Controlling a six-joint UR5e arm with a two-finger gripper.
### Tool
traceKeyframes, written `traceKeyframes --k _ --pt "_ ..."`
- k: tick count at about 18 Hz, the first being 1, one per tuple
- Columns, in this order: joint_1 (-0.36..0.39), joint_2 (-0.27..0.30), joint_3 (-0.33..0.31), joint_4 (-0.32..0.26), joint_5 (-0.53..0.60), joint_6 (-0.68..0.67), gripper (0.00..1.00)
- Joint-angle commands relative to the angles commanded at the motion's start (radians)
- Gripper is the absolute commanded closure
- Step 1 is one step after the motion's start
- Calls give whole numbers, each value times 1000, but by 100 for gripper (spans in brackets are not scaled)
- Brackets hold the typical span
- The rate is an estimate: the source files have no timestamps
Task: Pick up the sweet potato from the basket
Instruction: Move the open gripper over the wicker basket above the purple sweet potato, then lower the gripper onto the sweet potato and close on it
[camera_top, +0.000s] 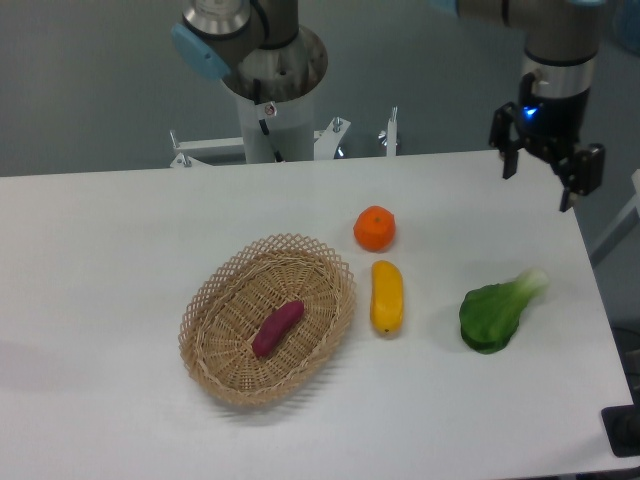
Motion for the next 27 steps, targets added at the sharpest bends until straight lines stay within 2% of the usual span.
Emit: traceKeyframes --k 2,4,7,10,14,16,20,23,27 --pt "-21 20 -31 5 -37 -140 0" --pt "-73 31 -57 11 -39 -290 0" --pt "-173 26 -72 44 -42 -508 0" --pt "-253 0 -104 55 -40 -663 0" --pt "-357 -86 -109 58 -36 -705 0" --pt "-385 -121 -115 61 -34 -705 0" --pt "-431 -172 -163 161 -32 -712 0" --pt "-454 -211 -183 215 -23 -726 0" --pt "-486 -261 -187 239 16 -723 0"
